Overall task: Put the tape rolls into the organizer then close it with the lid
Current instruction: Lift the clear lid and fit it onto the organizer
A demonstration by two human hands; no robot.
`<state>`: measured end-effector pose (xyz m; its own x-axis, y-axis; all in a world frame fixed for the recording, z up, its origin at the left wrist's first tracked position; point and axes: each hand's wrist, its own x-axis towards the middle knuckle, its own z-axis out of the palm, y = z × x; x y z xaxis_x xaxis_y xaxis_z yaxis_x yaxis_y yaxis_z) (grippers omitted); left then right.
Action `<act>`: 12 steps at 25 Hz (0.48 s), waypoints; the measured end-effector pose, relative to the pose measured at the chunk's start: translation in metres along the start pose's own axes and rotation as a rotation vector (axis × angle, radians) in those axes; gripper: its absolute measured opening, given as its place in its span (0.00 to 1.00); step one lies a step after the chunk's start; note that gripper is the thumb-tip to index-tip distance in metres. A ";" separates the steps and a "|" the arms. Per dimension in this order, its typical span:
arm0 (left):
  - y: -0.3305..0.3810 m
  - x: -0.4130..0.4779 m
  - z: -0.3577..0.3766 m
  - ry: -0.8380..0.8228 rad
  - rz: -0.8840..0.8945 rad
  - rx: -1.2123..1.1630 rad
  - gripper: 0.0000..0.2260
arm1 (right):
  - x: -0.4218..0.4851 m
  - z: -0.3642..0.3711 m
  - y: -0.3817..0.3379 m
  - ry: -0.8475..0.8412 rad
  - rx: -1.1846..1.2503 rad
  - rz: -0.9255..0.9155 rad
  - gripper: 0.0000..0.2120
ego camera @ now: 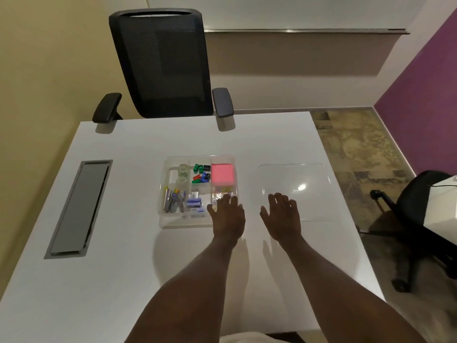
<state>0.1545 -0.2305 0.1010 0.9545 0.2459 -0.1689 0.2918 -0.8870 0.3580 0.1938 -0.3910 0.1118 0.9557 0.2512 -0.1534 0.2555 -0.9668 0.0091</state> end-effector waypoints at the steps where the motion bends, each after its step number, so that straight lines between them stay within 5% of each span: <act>1: 0.013 0.003 0.005 0.009 -0.006 0.001 0.19 | 0.002 -0.001 0.016 0.010 -0.002 0.007 0.23; 12: 0.110 0.071 0.062 -0.134 -0.080 0.014 0.20 | 0.059 0.023 0.186 -0.007 0.037 0.108 0.24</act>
<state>0.2503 -0.3352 0.0713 0.9111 0.2621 -0.3181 0.3647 -0.8723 0.3258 0.2944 -0.5570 0.0820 0.9764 0.1449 -0.1601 0.1450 -0.9894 -0.0107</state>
